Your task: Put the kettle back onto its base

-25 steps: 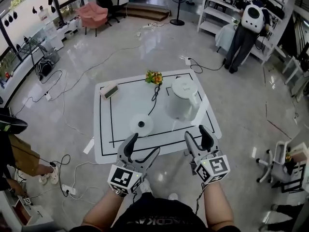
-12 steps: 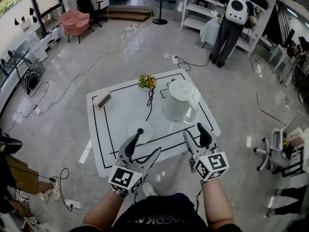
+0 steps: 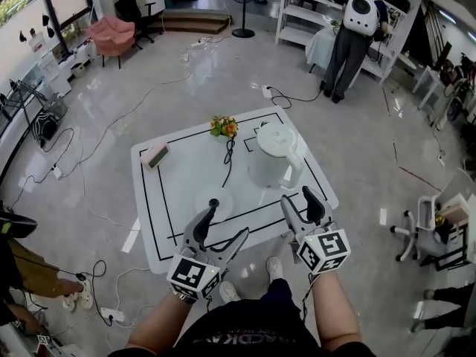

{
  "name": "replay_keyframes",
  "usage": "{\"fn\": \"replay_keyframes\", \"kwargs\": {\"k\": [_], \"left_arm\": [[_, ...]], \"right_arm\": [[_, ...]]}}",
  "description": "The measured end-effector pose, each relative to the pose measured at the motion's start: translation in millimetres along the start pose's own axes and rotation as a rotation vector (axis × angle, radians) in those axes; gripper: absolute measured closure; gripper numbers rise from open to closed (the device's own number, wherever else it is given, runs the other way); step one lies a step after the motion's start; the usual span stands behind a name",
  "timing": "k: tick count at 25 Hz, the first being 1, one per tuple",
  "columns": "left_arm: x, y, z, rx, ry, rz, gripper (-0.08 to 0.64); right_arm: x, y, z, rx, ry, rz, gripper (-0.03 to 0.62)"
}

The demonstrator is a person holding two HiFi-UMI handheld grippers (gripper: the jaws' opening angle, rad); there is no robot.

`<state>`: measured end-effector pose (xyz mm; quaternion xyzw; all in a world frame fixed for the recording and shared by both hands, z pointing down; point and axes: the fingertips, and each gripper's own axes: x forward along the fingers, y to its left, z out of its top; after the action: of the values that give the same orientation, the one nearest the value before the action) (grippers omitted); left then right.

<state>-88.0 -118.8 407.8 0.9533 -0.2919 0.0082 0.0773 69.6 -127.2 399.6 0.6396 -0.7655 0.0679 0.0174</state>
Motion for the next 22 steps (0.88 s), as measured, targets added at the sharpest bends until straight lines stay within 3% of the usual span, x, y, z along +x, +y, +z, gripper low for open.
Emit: {"fn": "replay_keyframes", "kwargs": {"k": [11,22], "left_arm": [[48.1,-6.4,6.2,0.013,0.007,0.097,0.199],[101.9,1.5,-1.0,0.001,0.037,0.176,0.199]], "right_arm": [[39.3,-62.6,-13.3,-0.021,0.063,0.042,0.362],[91.5,-102.6,-49.8,0.000,0.185,0.137,0.362]]}}
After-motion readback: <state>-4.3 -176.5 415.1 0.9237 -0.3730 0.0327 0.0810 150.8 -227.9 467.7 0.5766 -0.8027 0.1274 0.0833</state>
